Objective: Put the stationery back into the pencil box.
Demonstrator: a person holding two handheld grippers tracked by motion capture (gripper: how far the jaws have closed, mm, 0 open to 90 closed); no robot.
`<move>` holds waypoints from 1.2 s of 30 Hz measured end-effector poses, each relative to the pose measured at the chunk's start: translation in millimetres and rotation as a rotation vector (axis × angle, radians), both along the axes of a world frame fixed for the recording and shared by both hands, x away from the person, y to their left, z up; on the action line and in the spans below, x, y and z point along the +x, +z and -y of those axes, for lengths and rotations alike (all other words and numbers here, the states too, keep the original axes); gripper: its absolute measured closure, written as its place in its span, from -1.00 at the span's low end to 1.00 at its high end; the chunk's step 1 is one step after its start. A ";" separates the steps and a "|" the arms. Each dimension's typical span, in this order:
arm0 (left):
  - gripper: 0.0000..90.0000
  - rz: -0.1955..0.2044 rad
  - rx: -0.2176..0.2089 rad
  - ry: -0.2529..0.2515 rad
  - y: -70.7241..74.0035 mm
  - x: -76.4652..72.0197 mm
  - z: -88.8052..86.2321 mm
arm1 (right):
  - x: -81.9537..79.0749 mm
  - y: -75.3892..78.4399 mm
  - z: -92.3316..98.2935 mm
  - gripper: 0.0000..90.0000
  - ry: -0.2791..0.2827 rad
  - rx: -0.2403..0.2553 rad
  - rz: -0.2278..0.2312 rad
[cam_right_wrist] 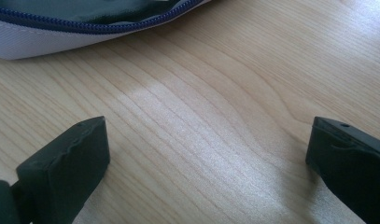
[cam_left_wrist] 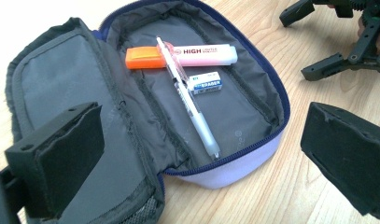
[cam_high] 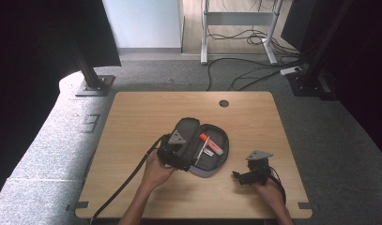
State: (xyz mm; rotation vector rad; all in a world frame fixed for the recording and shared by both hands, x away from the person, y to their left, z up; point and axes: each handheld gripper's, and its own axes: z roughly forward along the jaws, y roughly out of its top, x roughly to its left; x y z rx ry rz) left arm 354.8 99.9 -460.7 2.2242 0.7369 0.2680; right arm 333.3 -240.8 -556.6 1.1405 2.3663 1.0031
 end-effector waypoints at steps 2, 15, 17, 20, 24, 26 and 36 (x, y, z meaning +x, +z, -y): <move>-1.00 0.008 0.002 0.002 -0.4 -3.3 -3.5 | 0.0 0.0 0.0 -1.00 0.000 0.000 0.000; -1.00 0.022 -0.004 0.033 -6.7 -17.0 -27.5 | 0.0 0.0 0.0 -1.00 0.000 0.000 0.000; -1.00 0.024 -0.003 0.036 -6.5 -19.5 -31.3 | 0.0 0.0 0.0 -1.00 0.000 0.000 0.000; -1.00 0.023 -0.010 0.037 -5.8 -22.6 -36.8 | 0.0 0.0 0.0 -1.00 0.000 0.000 0.000; -1.00 0.034 0.001 0.043 -4.3 -28.7 -44.0 | 0.0 0.0 0.0 -1.00 0.000 0.000 0.000; -1.00 0.038 0.000 0.048 -4.1 -31.3 -47.9 | 0.0 0.0 0.0 -1.00 0.000 0.000 0.000; -1.00 0.045 -0.007 0.077 -12.8 -42.2 -67.6 | 0.1 0.0 0.0 -1.00 0.000 0.000 0.000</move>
